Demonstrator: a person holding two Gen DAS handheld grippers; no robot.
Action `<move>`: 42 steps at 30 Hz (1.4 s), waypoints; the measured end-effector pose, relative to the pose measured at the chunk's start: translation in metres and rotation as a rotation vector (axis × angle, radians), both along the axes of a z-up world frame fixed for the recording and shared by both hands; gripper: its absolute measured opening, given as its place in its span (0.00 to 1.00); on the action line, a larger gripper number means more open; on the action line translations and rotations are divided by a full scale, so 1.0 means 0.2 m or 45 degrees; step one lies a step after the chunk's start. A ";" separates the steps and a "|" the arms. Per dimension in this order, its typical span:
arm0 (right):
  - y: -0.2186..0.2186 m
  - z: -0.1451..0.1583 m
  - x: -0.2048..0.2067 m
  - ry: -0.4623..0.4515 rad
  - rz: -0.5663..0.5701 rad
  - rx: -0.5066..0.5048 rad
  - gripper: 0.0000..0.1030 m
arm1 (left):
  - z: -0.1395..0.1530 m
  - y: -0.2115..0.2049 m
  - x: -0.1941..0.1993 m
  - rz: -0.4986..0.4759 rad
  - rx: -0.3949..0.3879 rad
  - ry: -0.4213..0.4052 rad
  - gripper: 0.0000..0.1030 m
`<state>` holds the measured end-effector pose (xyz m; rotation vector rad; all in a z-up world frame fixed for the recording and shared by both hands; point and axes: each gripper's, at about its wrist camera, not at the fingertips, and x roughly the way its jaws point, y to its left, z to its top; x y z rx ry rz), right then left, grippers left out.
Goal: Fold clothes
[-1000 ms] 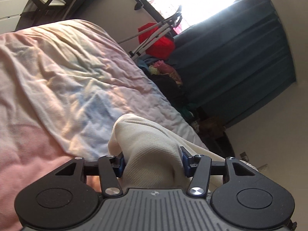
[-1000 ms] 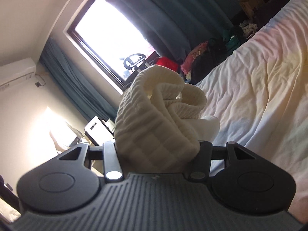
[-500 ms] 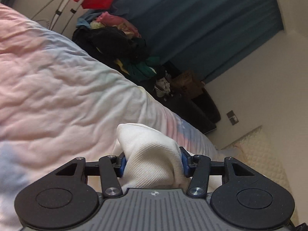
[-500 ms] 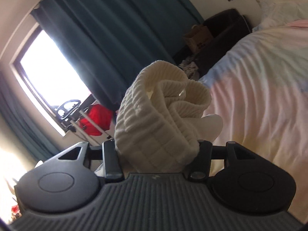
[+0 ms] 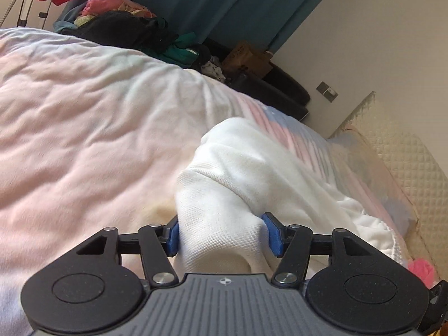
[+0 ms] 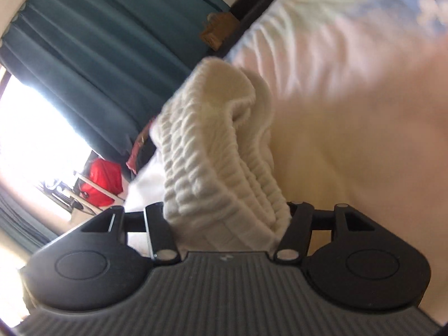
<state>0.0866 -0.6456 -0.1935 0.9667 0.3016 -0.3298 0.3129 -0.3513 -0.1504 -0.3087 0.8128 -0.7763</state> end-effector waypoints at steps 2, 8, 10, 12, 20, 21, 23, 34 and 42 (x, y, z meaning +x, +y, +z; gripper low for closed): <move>0.01 0.01 -0.01 0.011 -0.007 0.028 0.59 | 0.01 0.01 -0.01 -0.003 0.001 -0.014 0.61; 0.12 0.28 -0.04 0.269 0.018 -0.024 0.62 | 0.28 0.05 -0.20 0.039 0.233 -0.122 0.78; 0.19 0.38 -0.06 0.311 0.049 -0.054 0.62 | 0.42 0.08 -0.31 0.024 0.264 -0.172 0.80; 0.26 0.47 -0.10 0.316 0.072 -0.081 0.62 | 0.54 0.12 -0.42 0.017 0.276 -0.211 0.82; 0.45 0.86 -0.39 0.267 0.112 -0.352 0.67 | 1.04 0.27 -0.88 0.037 0.268 -0.430 1.00; 0.46 0.90 -0.43 0.251 0.117 -0.371 0.81 | 1.09 0.29 -0.94 0.043 0.274 -0.452 1.00; 0.50 0.99 -0.50 0.226 0.124 -0.416 0.91 | 1.16 0.32 -1.06 0.046 0.293 -0.506 1.00; 0.91 1.25 -0.90 0.165 0.042 -0.734 0.91 | 1.43 0.47 -1.67 0.043 0.328 -0.735 1.00; 1.19 1.23 -1.06 0.096 0.015 -0.894 0.91 | 1.38 0.67 -1.90 0.100 0.290 -0.753 1.00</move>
